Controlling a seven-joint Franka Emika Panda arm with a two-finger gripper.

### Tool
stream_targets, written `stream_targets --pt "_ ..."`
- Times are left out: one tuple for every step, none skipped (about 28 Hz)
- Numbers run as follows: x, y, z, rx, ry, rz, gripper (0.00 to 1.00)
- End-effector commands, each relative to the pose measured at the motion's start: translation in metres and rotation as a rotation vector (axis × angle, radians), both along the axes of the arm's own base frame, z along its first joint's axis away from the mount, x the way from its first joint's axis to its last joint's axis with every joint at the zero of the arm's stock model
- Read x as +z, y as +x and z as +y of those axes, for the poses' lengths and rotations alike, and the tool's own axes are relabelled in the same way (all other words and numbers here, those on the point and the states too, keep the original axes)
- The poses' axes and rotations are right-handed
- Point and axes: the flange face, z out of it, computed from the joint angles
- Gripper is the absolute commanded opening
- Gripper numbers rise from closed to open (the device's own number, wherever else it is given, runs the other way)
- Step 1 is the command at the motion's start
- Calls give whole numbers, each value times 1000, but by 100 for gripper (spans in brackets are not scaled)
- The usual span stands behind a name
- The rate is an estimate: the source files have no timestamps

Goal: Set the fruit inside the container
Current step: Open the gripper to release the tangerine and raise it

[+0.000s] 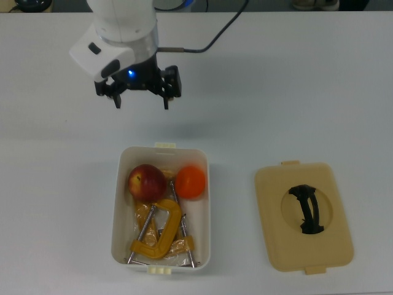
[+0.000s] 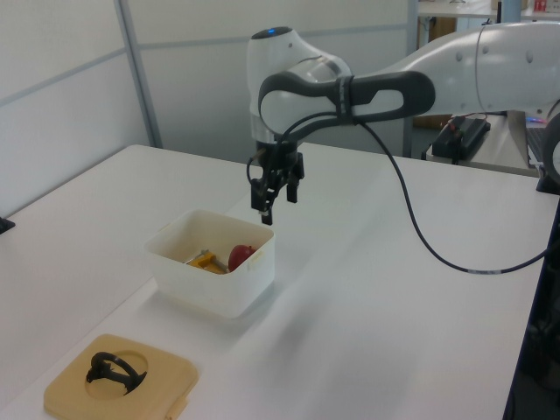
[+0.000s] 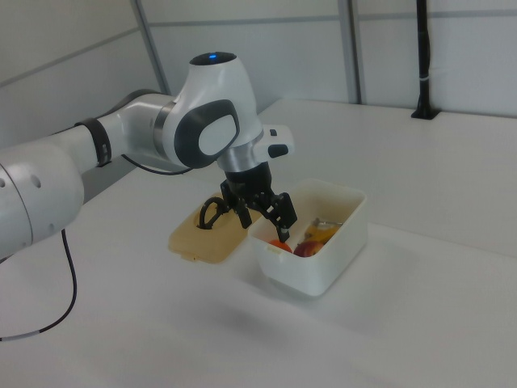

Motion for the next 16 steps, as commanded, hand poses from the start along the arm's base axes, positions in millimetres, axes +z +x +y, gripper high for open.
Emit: stream_targets --pt "2 -10 -8 25 -2 38 100" --pt "2 -10 -8 24 -2 38 100" --pt "1 -9 -8 26 -5 38 100" --pt "2 -9 -8 26 -8 34 100" --pt "2 -9 -9 27 -14 34 100" --pt "2 -9 -9 28 -23 35 100" --pt "2 -9 -10 30 -31 35 100" --pt "2 -9 -10 30 -35 39 100" --pt "1 -9 -9 34 -39 40 100" --pt "-1 -8 -9 34 -39 40 100" --pt "-1 -8 -10 33 -39 40 100" --pt "-3 -8 -11 32 -41 43 100" --pt "-3 -8 -10 34 -44 44 100" --pt "-3 -8 -10 36 -48 44 100" --pt "-4 -8 -10 37 -56 46 100" --pt "-5 -7 -11 38 -59 47 100"
